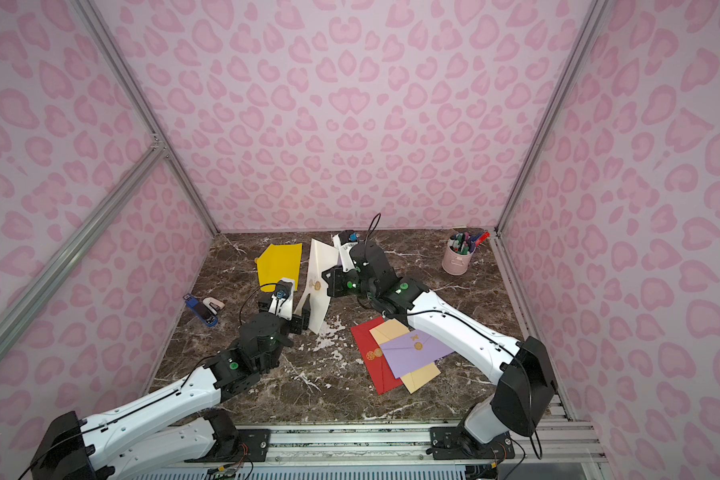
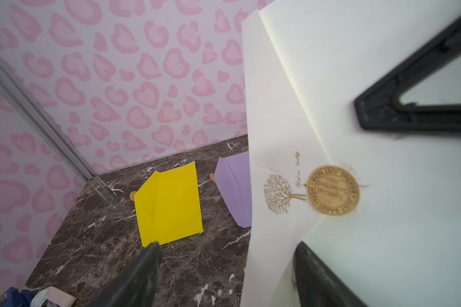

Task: Open the envelope
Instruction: Open the envelope flap on the envelope.

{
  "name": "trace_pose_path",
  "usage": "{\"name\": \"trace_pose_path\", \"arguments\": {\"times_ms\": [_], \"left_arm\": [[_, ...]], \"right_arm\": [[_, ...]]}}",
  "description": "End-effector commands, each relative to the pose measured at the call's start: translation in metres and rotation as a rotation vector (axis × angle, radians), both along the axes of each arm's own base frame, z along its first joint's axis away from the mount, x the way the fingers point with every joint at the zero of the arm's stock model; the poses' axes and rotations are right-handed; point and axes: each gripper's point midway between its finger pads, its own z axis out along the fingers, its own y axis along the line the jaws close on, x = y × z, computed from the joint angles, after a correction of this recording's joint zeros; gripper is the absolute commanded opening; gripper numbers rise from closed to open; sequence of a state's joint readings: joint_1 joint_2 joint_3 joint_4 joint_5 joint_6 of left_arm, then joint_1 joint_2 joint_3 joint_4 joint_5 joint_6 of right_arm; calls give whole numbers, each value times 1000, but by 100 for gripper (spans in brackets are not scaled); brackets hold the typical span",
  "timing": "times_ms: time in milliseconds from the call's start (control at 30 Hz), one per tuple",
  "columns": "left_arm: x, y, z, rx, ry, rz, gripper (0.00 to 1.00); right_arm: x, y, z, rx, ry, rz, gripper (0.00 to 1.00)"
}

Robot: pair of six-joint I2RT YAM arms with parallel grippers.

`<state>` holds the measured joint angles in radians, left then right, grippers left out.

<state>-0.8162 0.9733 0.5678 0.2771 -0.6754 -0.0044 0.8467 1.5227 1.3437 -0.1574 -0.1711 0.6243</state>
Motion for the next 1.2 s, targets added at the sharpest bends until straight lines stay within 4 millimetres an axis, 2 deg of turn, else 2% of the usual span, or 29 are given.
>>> {"name": "trace_pose_path", "arguments": {"times_ms": [0, 1167], "left_arm": [[1, 9, 6, -14, -20, 50, 80], [2, 24, 5, -47, -19, 89, 84]], "right_arm": [[-7, 2, -4, -9, 17, 33, 0], [-9, 4, -7, -17, 18, 55, 0]]}}
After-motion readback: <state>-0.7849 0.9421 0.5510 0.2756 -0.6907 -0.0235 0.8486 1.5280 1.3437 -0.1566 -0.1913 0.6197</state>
